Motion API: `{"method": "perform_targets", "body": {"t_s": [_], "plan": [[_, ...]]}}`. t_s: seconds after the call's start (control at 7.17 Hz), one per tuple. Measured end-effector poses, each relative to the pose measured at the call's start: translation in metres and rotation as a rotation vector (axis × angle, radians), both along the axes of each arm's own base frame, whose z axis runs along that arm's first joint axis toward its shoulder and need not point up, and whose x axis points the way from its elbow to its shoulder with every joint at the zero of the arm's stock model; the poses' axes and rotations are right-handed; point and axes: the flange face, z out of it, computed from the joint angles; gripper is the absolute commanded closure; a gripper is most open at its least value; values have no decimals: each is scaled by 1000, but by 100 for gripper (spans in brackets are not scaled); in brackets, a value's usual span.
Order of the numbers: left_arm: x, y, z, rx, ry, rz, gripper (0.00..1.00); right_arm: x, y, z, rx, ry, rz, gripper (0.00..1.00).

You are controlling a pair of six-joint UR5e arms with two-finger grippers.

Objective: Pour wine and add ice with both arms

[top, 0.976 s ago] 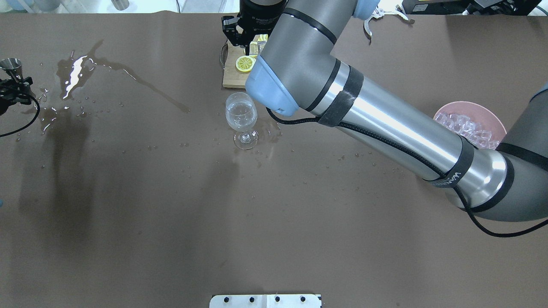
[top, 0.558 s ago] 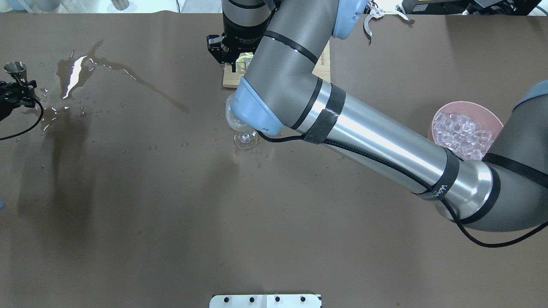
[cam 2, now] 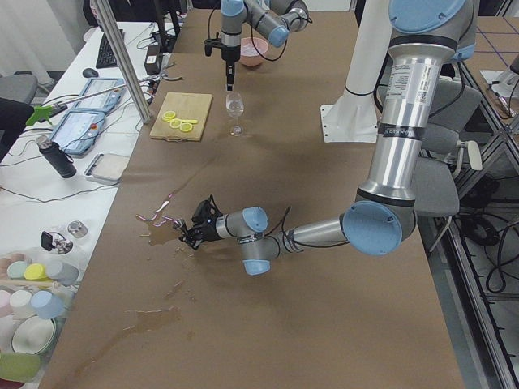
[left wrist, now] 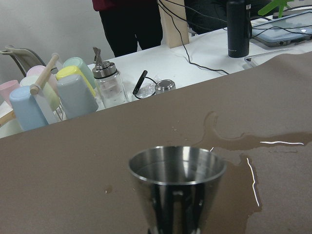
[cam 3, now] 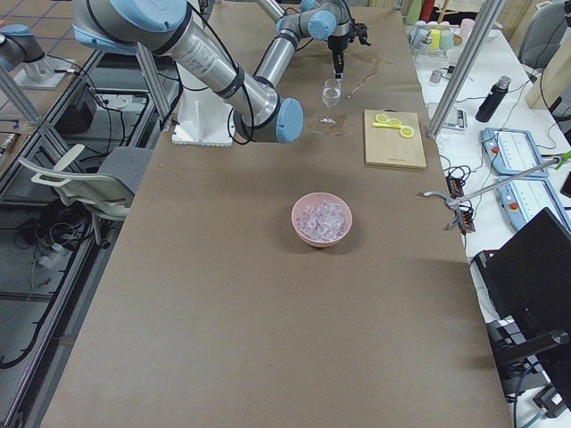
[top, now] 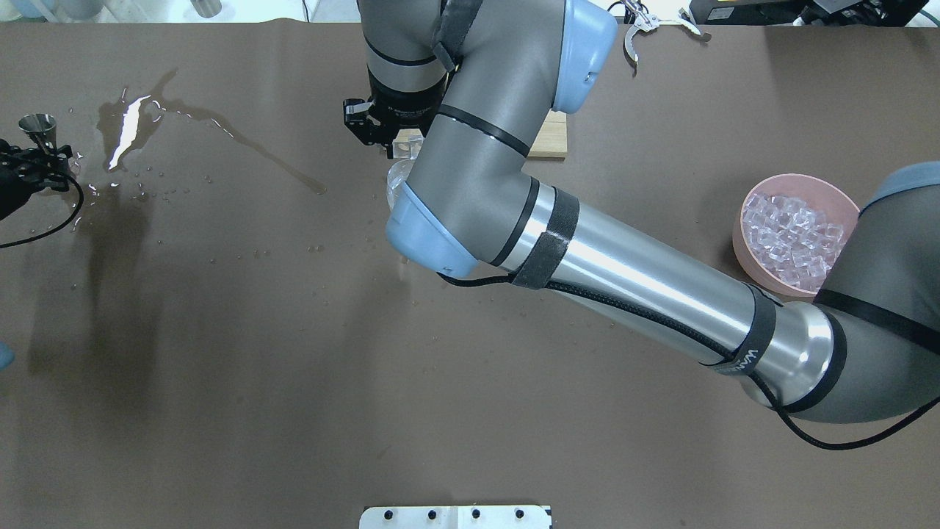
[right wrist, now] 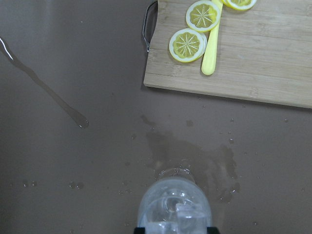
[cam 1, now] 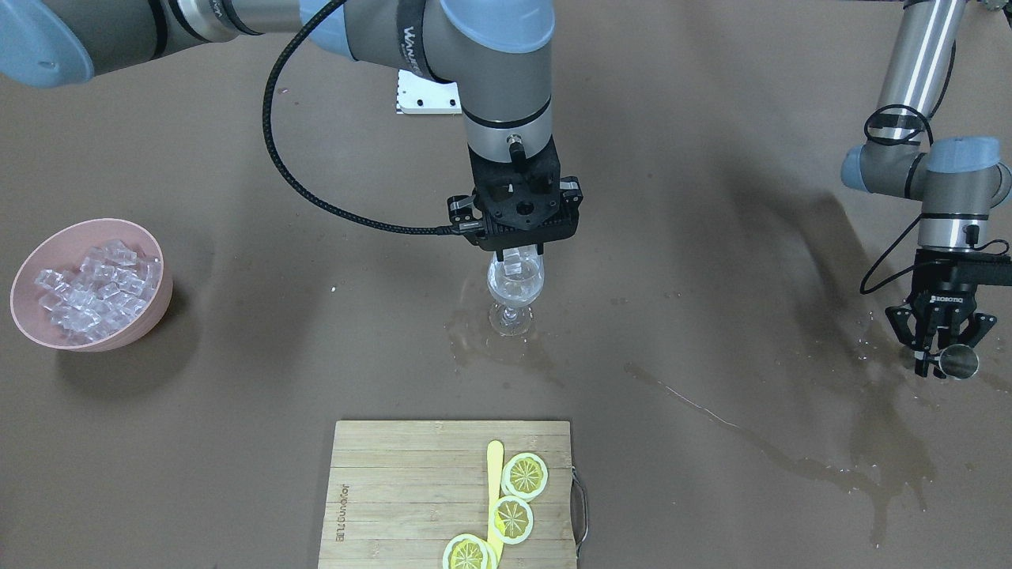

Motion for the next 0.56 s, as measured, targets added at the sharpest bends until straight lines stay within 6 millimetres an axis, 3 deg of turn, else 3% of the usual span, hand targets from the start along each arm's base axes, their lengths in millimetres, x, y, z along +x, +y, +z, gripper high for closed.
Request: {"method": "perform_targets", "body": {"t_s": [0.28,0.56], "plan": [[8,3,4,-8,-6,14,100,-4,5,4,-6,-8,4,100],[12,5,5,-11,-7,24,81,-2,14,10,-15,-23,10,100]]}}
